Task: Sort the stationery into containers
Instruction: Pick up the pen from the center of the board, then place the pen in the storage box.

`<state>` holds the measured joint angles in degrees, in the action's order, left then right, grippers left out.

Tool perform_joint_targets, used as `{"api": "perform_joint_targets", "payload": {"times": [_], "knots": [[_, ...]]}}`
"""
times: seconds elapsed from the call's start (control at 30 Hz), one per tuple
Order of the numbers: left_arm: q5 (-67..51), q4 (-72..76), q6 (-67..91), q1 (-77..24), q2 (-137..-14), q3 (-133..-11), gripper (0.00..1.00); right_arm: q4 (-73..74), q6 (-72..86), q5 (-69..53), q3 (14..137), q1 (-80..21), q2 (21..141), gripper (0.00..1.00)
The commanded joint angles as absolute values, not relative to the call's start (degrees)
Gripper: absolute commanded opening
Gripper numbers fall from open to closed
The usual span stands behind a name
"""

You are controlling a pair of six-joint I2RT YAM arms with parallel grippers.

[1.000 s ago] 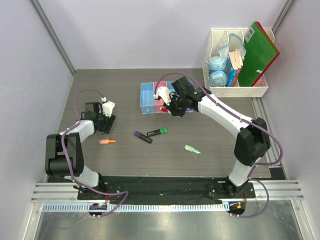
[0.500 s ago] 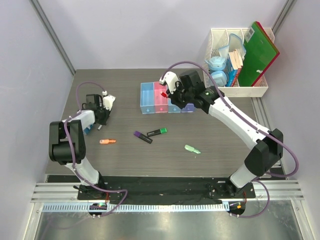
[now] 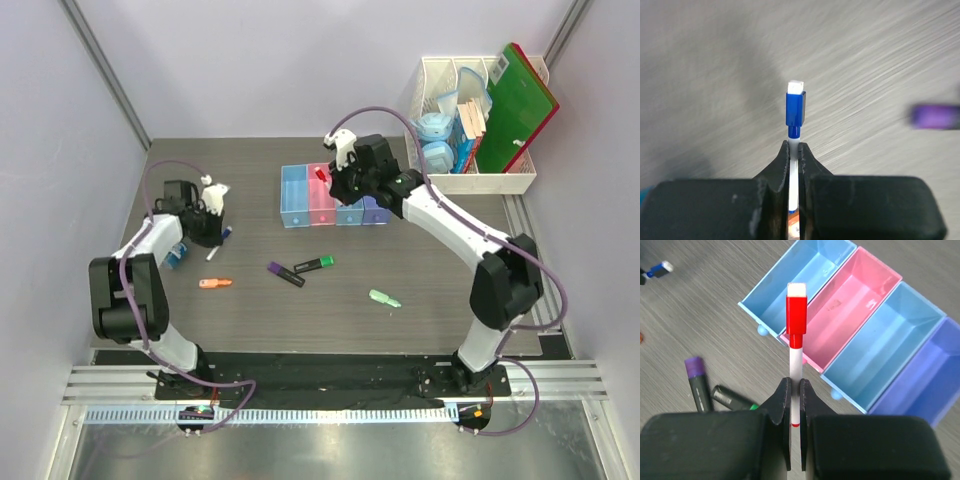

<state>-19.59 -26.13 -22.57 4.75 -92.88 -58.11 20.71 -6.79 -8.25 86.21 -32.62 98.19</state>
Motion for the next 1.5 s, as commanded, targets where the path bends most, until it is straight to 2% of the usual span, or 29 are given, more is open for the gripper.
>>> {"api": "perform_joint_targets", "payload": {"times": [0.0, 0.13, 0.23, 0.47, 0.8, 0.9, 1.0, 1.03, 1.13, 1.3, 1.47], "knots": [[-40.23, -24.37, -12.78, 4.92, -85.26, -64.33, 0.00, 11.80, 2.45, -16.52, 89.38, -30.50, 103.17, 0.01], [-51.04, -11.92, -0.29, 3.87, -85.42, -65.48, 0.00, 7.30, 6.22, -20.54, 91.74, -28.93, 107.66, 0.01], [-52.91, -1.72, 8.42, 1.50, -87.27, -65.92, 0.00, 6.51, 9.74, -24.24, 96.04, -27.43, 113.01, 0.01], [-49.39, 14.30, 12.65, -6.58, -89.73, -62.32, 0.00, 6.24, 13.27, -26.28, 103.00, -25.84, 122.25, 0.01], [-44.48, 22.94, 18.98, -10.19, -94.56, -62.49, 0.00, 7.82, 12.49, -22.95, 106.35, -23.64, 127.53, 0.02], [-42.89, 23.11, 19.07, -10.89, -95.80, -62.75, 0.00, 8.17, 11.95, -22.76, 105.82, -23.64, 127.44, 0.12], [-42.01, 23.12, 18.72, -11.60, -96.06, -62.93, 0.00, 8.61, 11.34, -23.20, 105.29, -23.64, 127.27, 0.26], [-41.58, 22.85, 18.46, -11.78, -96.06, -62.93, 0.00, 8.44, 10.99, -23.73, 105.29, -23.64, 127.00, 0.34], [-40.43, 21.97, 17.84, -12.30, -96.41, -63.46, 0.00, 9.31, 10.38, -23.91, 105.64, -23.73, 126.30, 0.43], [-37.97, 21.97, 17.93, -13.44, -97.99, -64.69, 0.00, 10.81, 8.79, -22.50, 104.42, -23.73, 122.79, 0.46], [-34.81, 20.57, 17.41, -15.29, -101.94, -67.84, 0.00, 14.23, 5.72, -18.29, 100.91, -23.56, 113.66, 0.46]]}}
